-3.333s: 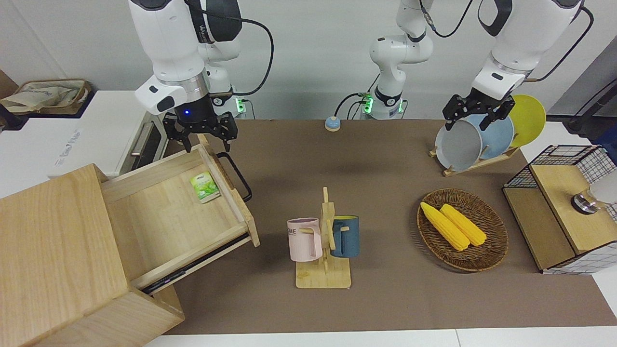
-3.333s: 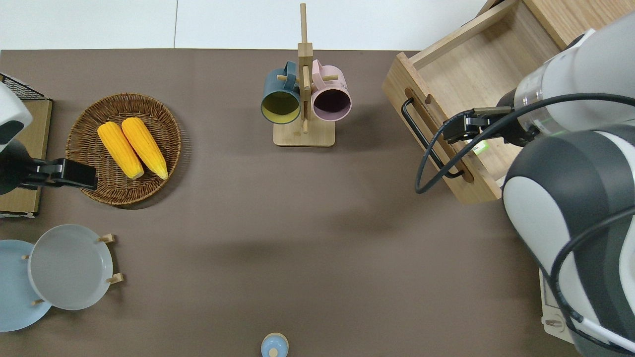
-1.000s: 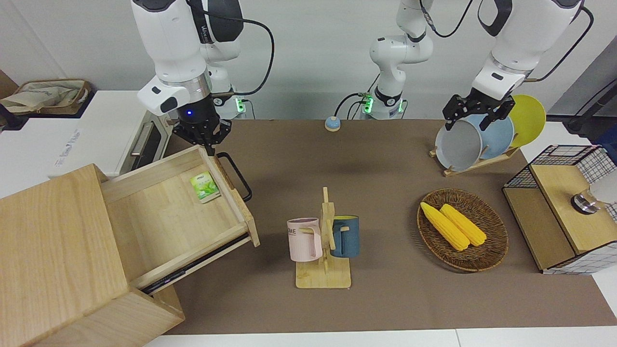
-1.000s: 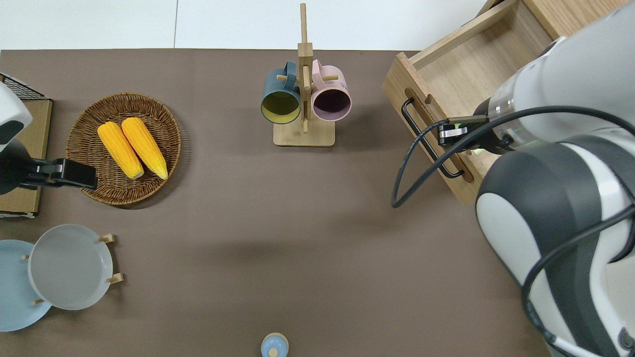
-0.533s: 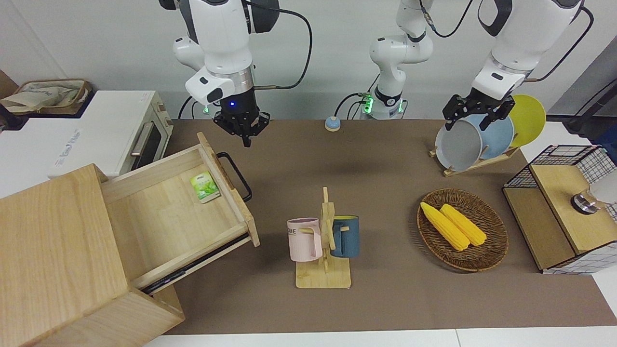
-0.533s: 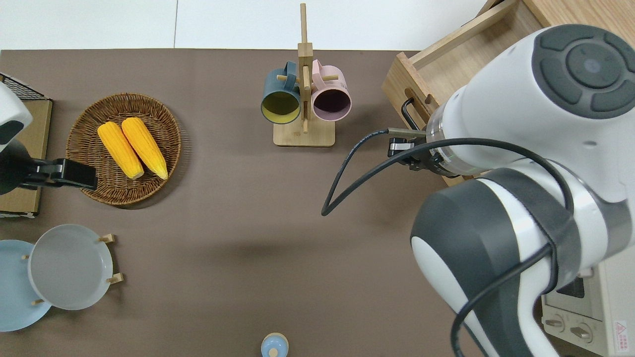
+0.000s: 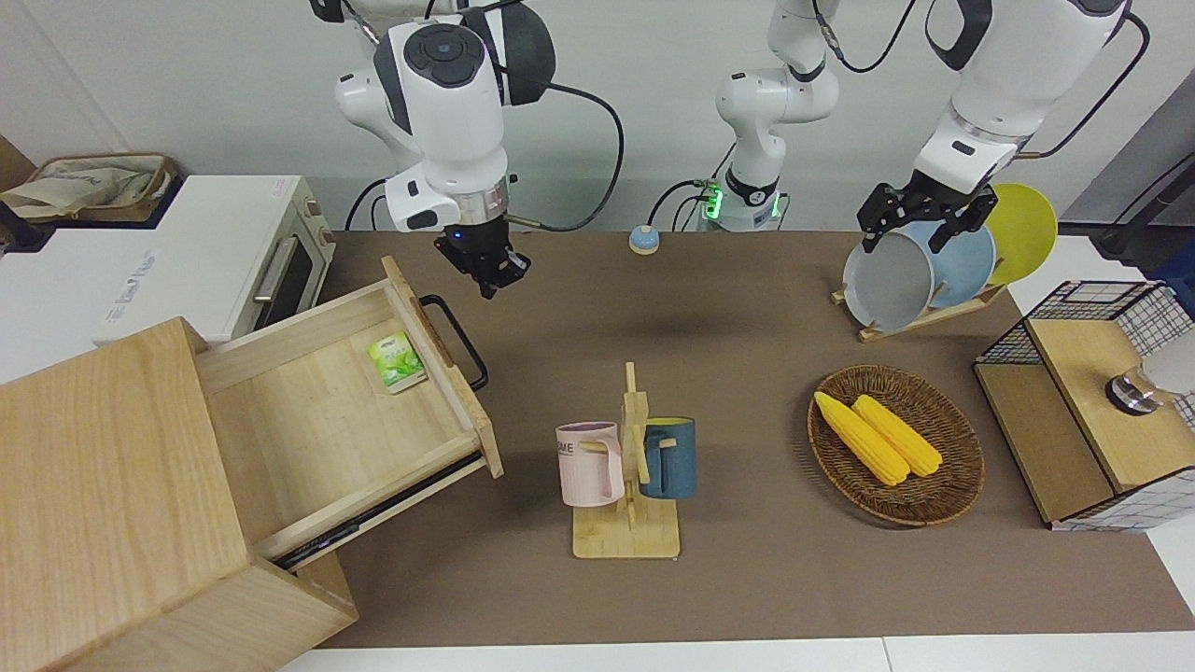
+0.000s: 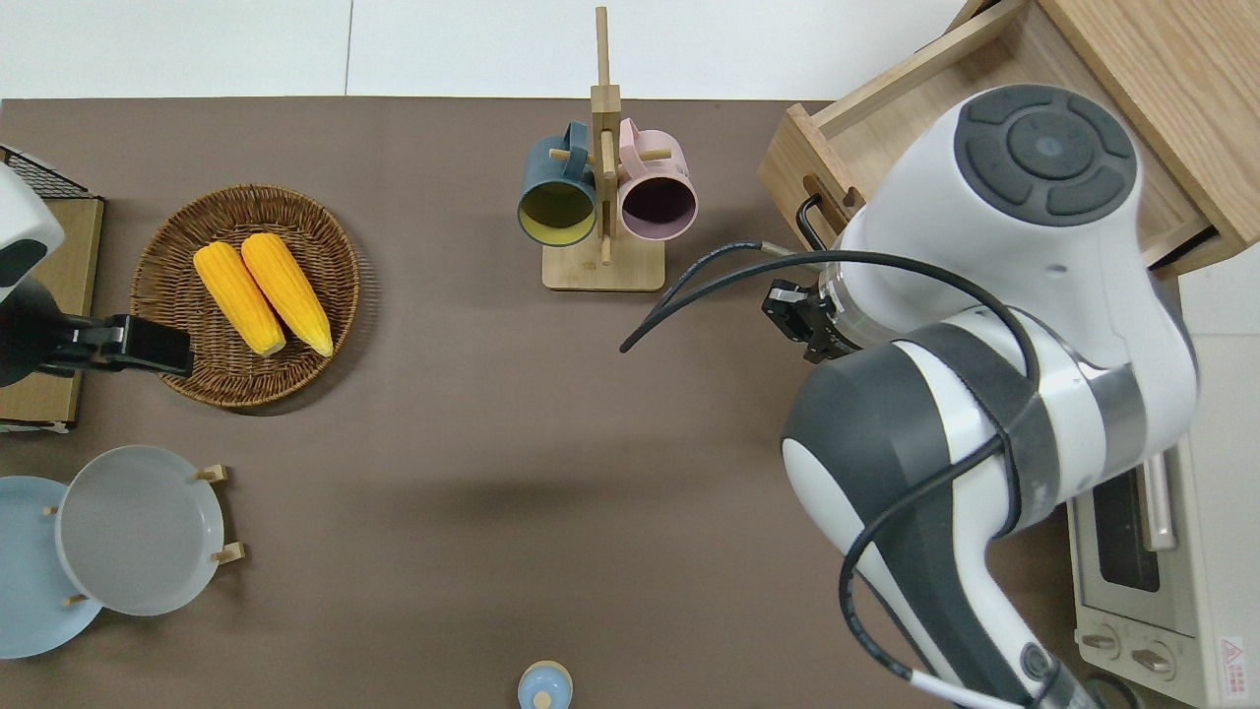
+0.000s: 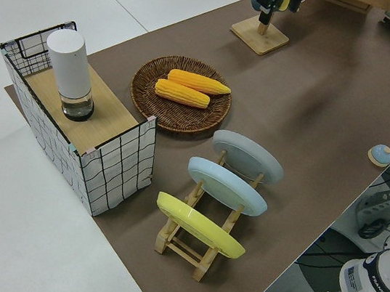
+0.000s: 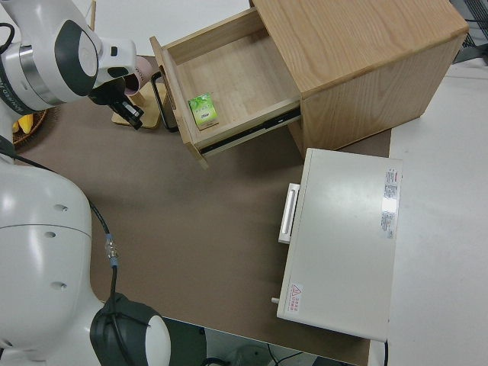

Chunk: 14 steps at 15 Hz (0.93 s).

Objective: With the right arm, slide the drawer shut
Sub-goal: 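Push the drawer handle away from the robot with the right gripper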

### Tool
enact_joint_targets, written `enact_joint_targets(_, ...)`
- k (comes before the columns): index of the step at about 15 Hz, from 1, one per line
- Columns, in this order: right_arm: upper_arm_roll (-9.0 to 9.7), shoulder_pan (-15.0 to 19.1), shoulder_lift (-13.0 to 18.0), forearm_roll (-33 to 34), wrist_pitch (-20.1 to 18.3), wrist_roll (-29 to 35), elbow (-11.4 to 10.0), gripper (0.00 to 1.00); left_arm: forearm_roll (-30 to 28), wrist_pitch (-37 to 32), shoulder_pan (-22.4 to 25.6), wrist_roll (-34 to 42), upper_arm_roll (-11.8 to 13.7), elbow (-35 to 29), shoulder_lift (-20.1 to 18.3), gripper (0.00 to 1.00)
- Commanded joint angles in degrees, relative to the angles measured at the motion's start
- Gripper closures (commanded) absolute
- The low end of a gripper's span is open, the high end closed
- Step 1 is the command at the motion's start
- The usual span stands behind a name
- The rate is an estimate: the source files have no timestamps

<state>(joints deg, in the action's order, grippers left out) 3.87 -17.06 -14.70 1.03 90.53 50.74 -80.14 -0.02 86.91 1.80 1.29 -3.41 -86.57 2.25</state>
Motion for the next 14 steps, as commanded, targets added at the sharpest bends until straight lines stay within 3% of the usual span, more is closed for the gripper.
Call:
enact_joint_targets(1, 0.08, 0.45, -1.91, -1.55, 1.57, 10.41, -0.81, 1.0, 0.98, -1.13, 0.22, 0.56, -0.37, 1.4, 0.65, 0.01)
enact_joint_targets(5, 0.08, 0.45, -3.31, -1.73, 5.26, 21.66, -0.98, 1.0, 0.98, -1.13, 0.22, 0.56, -0.37, 1.49, 0.65, 0.01)
enact_joint_targets(9, 0.08, 0.71, -4.19, -2.43, 8.86, 28.35, -0.98, 1.0, 0.98, -1.13, 0.22, 0.56, -0.37, 1.49, 0.65, 0.01)
enact_joint_targets(14, -0.18, 0.8, -5.16, -1.29, 9.13, 28.36, -0.81, 1.0, 0.98, -1.13, 0.22, 0.56, -0.37, 1.4, 0.65, 0.01)
